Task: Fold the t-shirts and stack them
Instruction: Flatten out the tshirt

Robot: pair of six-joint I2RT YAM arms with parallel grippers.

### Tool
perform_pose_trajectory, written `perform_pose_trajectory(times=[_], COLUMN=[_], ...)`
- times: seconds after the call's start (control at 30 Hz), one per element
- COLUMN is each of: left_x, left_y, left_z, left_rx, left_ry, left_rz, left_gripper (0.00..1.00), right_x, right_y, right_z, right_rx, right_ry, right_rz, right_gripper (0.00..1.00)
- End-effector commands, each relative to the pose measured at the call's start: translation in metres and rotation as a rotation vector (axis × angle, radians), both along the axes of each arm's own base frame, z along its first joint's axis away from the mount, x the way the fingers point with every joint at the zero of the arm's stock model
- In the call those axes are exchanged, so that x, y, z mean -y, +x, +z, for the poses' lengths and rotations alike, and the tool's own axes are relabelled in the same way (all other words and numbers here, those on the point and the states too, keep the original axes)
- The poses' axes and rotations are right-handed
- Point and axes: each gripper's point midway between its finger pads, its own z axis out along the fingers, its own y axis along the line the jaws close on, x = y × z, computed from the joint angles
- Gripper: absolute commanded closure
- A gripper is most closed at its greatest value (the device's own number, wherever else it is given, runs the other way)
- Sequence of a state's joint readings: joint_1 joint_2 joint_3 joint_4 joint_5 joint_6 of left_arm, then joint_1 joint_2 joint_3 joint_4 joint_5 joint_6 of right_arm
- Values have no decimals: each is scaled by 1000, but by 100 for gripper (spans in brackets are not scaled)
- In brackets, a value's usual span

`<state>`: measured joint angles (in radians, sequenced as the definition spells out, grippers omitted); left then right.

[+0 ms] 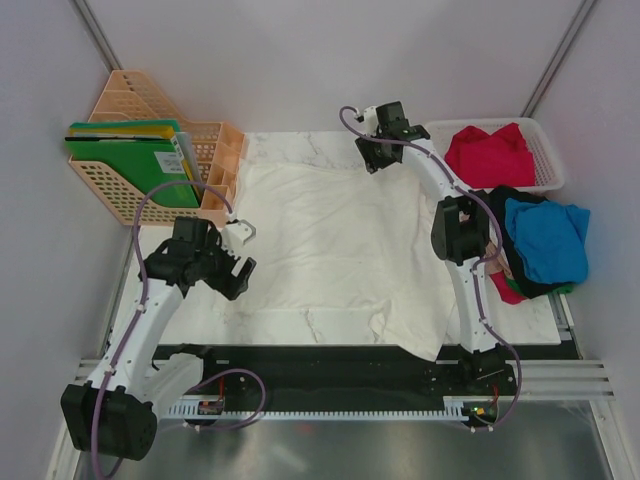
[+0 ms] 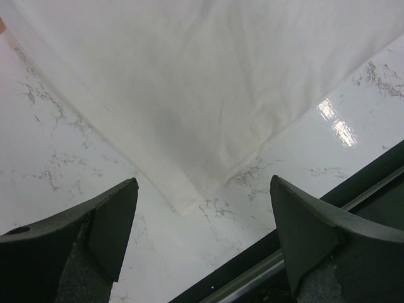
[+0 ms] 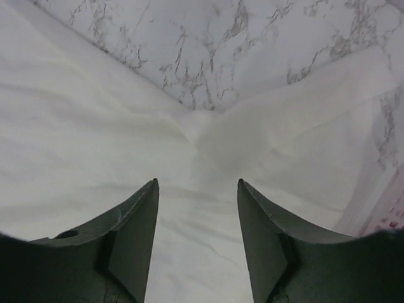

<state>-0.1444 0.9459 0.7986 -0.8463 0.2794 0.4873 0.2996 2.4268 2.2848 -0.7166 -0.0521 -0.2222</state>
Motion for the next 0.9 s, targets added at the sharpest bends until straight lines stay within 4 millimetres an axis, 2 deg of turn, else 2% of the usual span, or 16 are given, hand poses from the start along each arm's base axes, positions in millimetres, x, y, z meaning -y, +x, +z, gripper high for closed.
perform_pose_trajectory(times=[0.0,0.2,0.53,0.7,0.87], left_x=[0,1,7,1,1], left_y=[8,11,18,20,22], left_z=[3,-4,-15,-19,-20], left_rx=[38,14,-20,-26,-27], left_ry=[-10,-16,-42,-7,-4], left_rz=[29,39,53,64,65], left_gripper=[8,8,9,9,9], right_x=[0,7,19,22,20], right_y=[24,38,42,42,28], right_z=[26,13,-9,-19,-24], right_rx=[102,145,152,145,114], right_ry=[-12,-61,-145,-168,-148], right_rz=[-54,-78,-67,-61,-35], right_gripper=[39,39,41,41,42])
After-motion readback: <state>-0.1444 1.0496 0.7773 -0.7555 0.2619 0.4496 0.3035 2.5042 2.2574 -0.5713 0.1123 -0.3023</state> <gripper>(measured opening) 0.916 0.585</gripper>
